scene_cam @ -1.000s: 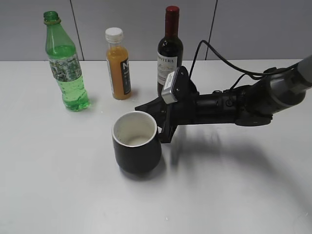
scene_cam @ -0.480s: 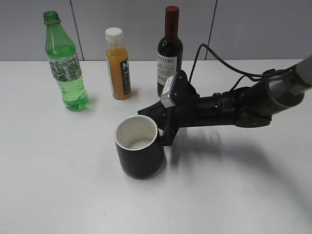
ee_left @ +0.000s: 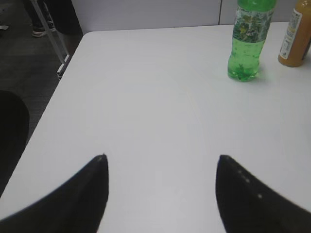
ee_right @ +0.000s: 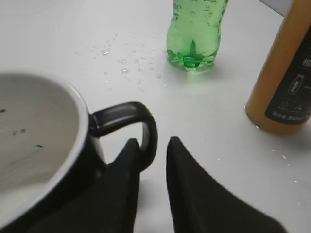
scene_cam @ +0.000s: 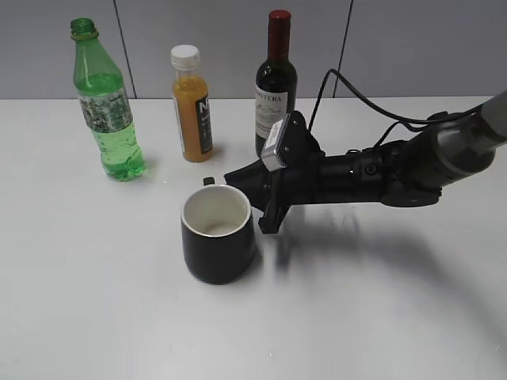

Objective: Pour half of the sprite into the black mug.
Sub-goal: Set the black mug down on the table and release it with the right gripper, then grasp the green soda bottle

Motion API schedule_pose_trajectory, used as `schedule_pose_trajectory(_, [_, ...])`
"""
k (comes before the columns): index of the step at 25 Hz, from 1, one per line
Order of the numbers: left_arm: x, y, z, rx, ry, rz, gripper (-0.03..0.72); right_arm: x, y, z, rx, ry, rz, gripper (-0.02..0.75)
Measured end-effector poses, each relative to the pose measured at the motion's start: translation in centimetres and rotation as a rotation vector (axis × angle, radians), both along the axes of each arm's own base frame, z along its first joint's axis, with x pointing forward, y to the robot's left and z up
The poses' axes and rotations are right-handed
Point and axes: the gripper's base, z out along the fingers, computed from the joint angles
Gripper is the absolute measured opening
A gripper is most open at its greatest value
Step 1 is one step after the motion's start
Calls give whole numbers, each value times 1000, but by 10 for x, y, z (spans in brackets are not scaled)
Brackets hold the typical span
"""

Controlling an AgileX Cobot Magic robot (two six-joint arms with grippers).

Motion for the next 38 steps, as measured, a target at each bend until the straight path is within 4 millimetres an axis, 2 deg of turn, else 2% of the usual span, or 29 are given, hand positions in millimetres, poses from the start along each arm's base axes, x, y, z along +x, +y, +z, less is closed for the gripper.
schedule_pose_trajectory(7, [0, 0, 0, 0, 0, 0, 526, 3, -18, -5, -5, 26, -43, 174])
schedule_pose_trajectory(11, [0, 0, 0, 0, 0, 0, 526, 7, -24, 0, -1, 27, -64, 176])
schedule_pose_trajectory(16, [0, 0, 0, 0, 0, 0, 526, 11, -31, 12, -143, 46, -139, 184])
schedule_pose_trajectory(18, [0, 0, 0, 0, 0, 0, 526, 13, -39, 29, -249, 56, -201, 197])
schedule_pose_trajectory(20, [0, 0, 0, 0, 0, 0, 526, 15, -44, 43, -293, 49, -255, 245])
schedule_pose_trajectory(22, [0, 0, 0, 0, 0, 0, 526, 17, -48, 60, -313, 22, -304, 338])
schedule_pose_trajectory(24, [0, 0, 0, 0, 0, 0, 526, 19, -53, 73, -330, 10, -373, 464])
schedule_pose_trajectory(27, [0, 0, 0, 0, 0, 0, 526, 25, -68, 90, -402, -7, -550, 580])
schedule_pose_trajectory(32, [0, 0, 0, 0, 0, 0, 526, 27, -100, 116, -501, 20, -909, 609])
schedule_pose_trajectory(35, [0, 0, 0, 0, 0, 0, 526, 26, -117, 128, -549, 90, -1037, 611])
schedule_pose_trajectory(38, [0, 0, 0, 0, 0, 0, 526, 33, -137, 141, -576, 235, -1133, 614])
